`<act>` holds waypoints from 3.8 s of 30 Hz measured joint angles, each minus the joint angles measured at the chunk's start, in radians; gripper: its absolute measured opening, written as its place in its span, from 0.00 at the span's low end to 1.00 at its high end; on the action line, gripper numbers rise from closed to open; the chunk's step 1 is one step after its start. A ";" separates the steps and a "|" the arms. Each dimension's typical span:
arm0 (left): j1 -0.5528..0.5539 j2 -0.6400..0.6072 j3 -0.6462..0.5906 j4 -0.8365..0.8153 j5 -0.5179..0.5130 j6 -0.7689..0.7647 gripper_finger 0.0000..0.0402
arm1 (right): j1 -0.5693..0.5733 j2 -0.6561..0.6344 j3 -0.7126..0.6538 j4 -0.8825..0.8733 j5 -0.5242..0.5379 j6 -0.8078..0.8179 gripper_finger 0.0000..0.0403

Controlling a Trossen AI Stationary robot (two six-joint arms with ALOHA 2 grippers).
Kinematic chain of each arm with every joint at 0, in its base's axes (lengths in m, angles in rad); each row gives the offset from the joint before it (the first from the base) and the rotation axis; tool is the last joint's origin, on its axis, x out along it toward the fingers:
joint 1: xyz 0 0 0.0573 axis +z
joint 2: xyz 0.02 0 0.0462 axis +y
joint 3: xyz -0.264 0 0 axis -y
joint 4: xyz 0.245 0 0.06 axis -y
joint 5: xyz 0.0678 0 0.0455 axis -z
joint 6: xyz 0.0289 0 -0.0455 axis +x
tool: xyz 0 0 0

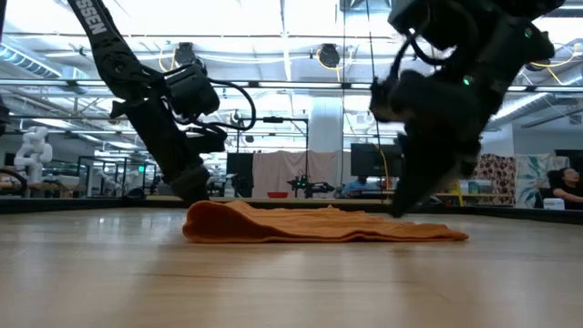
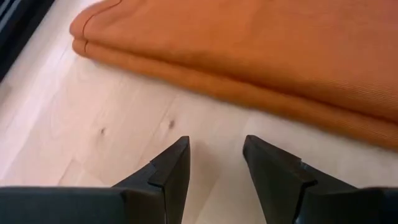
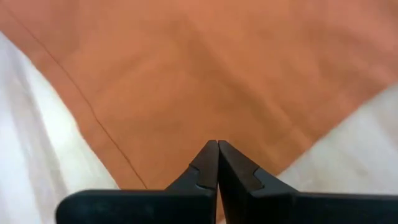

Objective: Roll towel
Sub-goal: Roll the brown towel

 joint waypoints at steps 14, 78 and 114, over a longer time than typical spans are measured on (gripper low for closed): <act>0.055 0.051 -0.002 0.196 0.011 0.127 0.41 | 0.028 0.101 0.001 0.200 0.013 0.113 0.00; -1.117 0.040 0.052 0.343 -0.214 -0.063 0.86 | 0.267 0.148 -0.132 0.781 0.163 -0.525 0.40; -1.011 0.132 0.052 0.250 -0.262 -0.019 0.70 | 0.312 0.217 -0.130 1.004 0.191 -0.444 0.49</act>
